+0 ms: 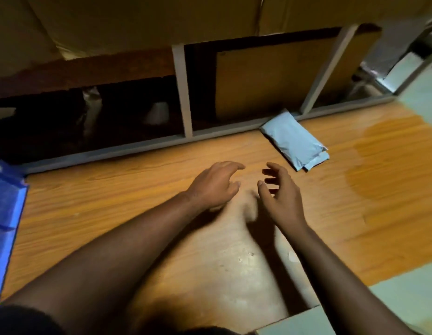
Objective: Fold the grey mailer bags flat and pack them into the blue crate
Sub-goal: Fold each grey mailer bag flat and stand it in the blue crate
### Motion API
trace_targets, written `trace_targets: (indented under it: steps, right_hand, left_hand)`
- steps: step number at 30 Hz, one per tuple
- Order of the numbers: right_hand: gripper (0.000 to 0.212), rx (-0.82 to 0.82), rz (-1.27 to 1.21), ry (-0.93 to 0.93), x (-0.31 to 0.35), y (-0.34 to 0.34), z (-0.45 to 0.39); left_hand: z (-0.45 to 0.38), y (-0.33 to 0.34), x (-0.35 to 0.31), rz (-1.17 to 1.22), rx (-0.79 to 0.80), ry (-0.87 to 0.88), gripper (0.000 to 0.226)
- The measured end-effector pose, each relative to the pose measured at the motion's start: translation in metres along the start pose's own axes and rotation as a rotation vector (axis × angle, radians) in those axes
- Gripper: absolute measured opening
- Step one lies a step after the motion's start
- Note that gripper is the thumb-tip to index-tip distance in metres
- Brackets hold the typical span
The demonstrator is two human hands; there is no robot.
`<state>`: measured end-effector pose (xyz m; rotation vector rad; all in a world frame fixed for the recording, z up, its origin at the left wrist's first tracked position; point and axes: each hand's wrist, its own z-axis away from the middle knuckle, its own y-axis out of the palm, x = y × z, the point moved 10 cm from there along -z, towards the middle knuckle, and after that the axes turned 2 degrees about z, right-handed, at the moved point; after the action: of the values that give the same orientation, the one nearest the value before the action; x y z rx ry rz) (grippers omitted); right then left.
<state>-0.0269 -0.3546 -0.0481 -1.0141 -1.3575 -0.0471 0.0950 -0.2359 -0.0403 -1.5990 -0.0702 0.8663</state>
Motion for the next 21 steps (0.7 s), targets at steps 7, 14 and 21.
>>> trace_targets:
  steps: [7, 14, 21]
  right_hand:
    - [0.075, -0.146, 0.62, 0.006, -0.068, -0.041, -0.113]
    - [0.08, -0.138, 0.799, 0.087, -0.111, -0.051, -0.156]
    - [0.077, 0.221, 0.412, -0.322, -0.041, 0.033, -0.066]
  left_hand:
    - [-0.11, 0.029, -0.056, -0.03, 0.026, 0.022, 0.056]
    - [-0.126, 0.041, -0.053, -0.021, 0.014, -0.009, 0.052]
    - [-0.028, -0.006, 0.003, -0.013, -0.306, 0.013, 0.042]
